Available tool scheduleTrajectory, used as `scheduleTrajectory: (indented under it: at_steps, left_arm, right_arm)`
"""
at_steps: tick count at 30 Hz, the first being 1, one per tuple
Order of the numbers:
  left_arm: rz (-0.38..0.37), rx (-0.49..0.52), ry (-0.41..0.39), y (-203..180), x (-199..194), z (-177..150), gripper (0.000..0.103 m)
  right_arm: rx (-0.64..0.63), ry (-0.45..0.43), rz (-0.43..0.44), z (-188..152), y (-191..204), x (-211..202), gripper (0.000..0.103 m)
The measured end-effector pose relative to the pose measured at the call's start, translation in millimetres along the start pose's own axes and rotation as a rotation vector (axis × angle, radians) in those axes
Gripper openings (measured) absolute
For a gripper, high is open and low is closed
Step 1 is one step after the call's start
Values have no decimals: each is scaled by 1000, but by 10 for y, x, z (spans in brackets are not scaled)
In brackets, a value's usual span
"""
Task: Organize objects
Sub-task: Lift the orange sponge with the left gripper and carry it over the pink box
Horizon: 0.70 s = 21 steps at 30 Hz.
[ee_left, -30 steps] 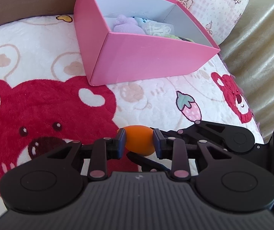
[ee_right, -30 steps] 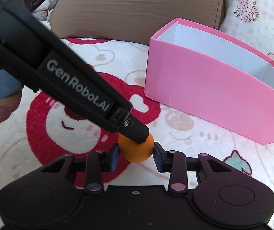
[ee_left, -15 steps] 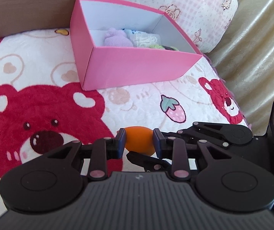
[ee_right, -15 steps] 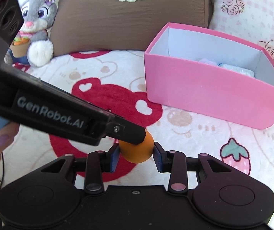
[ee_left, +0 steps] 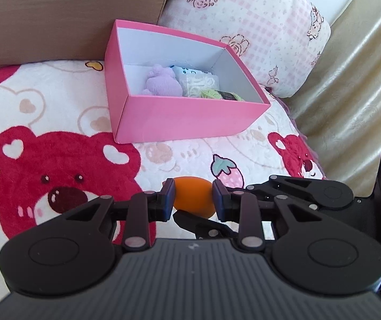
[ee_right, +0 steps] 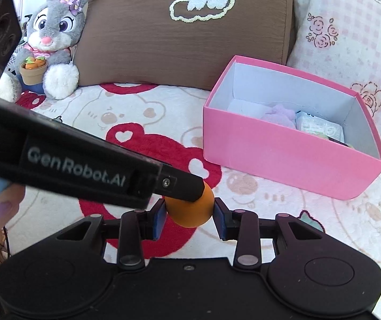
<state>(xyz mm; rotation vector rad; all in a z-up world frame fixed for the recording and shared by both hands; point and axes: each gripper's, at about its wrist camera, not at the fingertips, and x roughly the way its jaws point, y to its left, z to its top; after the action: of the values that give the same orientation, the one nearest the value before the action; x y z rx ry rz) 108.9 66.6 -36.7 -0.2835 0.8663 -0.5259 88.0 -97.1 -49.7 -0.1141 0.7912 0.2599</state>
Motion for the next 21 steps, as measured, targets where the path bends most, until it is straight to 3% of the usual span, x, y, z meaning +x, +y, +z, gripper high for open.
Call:
scheduleTrajectory:
  at_steps: [8, 13, 21]
  left_arm:
    - [15, -31, 40, -154, -54, 260, 29]
    - [31, -41, 91, -238, -6, 539, 29]
    - [53, -67, 111, -264, 98, 996, 28]
  right_arm:
    - [35, 93, 26, 296, -139, -48, 42]
    - [127, 135, 71, 511, -373, -33, 42]
    - [86, 157, 49, 858, -532, 60, 42]
